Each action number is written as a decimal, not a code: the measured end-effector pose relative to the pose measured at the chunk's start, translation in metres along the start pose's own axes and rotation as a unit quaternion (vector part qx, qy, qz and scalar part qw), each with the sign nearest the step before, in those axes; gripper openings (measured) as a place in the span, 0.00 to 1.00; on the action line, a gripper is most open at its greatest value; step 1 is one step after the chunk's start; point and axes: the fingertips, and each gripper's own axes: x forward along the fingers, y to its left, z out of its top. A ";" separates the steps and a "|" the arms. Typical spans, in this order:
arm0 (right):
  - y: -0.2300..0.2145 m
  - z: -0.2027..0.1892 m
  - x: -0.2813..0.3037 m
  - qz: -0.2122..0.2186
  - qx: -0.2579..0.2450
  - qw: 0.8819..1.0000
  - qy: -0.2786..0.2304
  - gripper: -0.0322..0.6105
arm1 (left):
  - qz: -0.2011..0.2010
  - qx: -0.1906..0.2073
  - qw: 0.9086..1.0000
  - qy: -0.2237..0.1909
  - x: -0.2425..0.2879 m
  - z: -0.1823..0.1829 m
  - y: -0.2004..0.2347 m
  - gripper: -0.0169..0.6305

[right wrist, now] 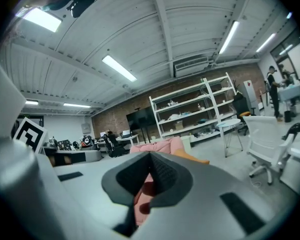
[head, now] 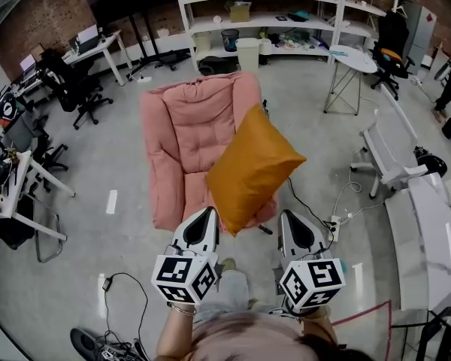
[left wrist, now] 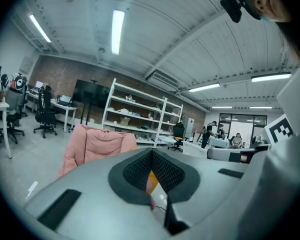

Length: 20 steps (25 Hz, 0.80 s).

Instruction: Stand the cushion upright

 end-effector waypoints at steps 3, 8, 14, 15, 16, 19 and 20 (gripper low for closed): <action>0.001 0.004 0.018 -0.009 0.002 1.000 0.001 0.07 | -0.008 -0.001 1.000 0.003 0.014 0.007 0.013 0.01; 0.006 0.013 0.044 -0.023 0.004 1.000 -0.005 0.07 | -0.023 -0.006 1.000 0.010 0.034 0.018 0.036 0.01; 0.006 0.020 0.074 -0.044 0.013 0.999 -0.009 0.07 | -0.048 -0.005 0.999 0.016 0.060 0.032 0.059 0.01; 0.006 0.021 0.079 -0.047 0.014 0.999 -0.009 0.07 | -0.051 -0.005 0.999 0.016 0.064 0.034 0.063 0.01; 0.007 0.022 0.084 -0.050 0.014 0.999 -0.010 0.07 | -0.054 -0.006 0.998 0.017 0.068 0.036 0.067 0.01; 0.010 0.024 0.098 -0.059 0.008 0.998 -0.009 0.07 | -0.062 -0.009 0.998 0.018 0.080 0.040 0.079 0.01; 0.011 0.024 0.102 -0.061 0.006 0.998 -0.009 0.07 | -0.065 -0.010 0.998 0.019 0.083 0.041 0.084 0.01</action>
